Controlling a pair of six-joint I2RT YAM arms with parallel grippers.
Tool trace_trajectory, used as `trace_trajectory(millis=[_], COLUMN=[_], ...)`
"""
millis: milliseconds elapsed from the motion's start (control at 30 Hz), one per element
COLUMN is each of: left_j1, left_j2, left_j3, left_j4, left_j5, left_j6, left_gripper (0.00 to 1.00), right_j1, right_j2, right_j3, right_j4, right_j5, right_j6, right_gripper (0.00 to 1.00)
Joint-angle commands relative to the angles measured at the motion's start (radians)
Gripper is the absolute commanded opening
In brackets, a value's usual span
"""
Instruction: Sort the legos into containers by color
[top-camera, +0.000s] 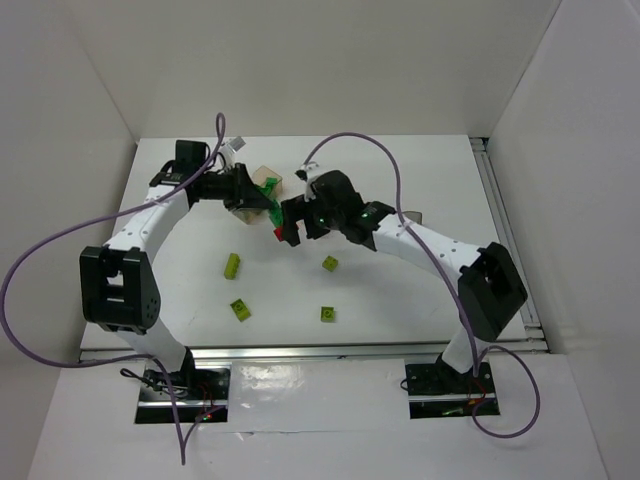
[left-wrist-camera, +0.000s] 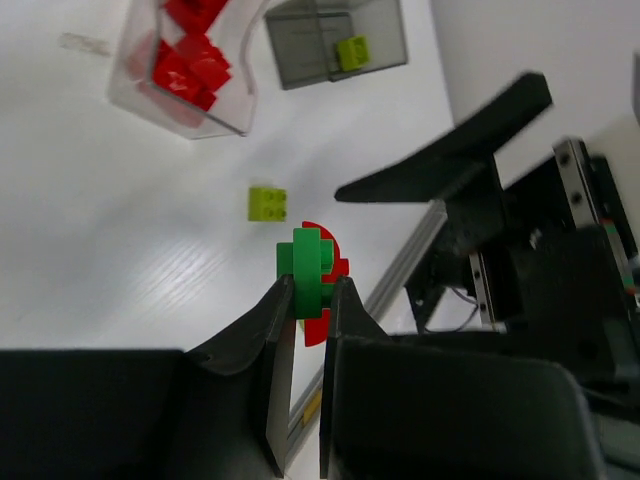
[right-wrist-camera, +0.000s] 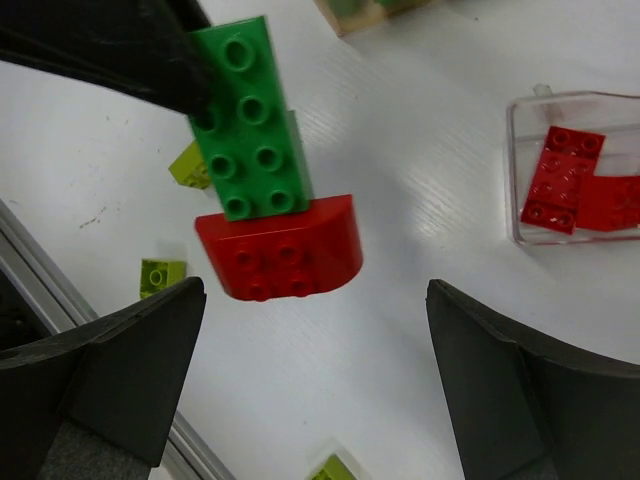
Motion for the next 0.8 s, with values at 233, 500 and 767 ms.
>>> trace_trajectory(millis=[233,500,767], left_j1=[0.005,0.005,0.005], left_j2=[0.078,0.078,0.069], left_j3=[0.039,0.04,0.03], left_j4=[0.091,0.091,0.091], left_j5=[0.243,0.206,0.175], left_j6=[0.034,0.025,0.007], left_gripper=[0.0,0.0,0.0], right_j1=[-0.037,0.007,0.049], right_j2=[-0.069,-0.001,0.06], right_j3=[-0.01,0.078,0.121], right_j4=[0.009,-0.064,-0.096], right_j5=[-0.157,-0.062,0.044], right_j6=[-0.053,-0.092,-0.08], right_gripper=[1.0,1.0,1.0])
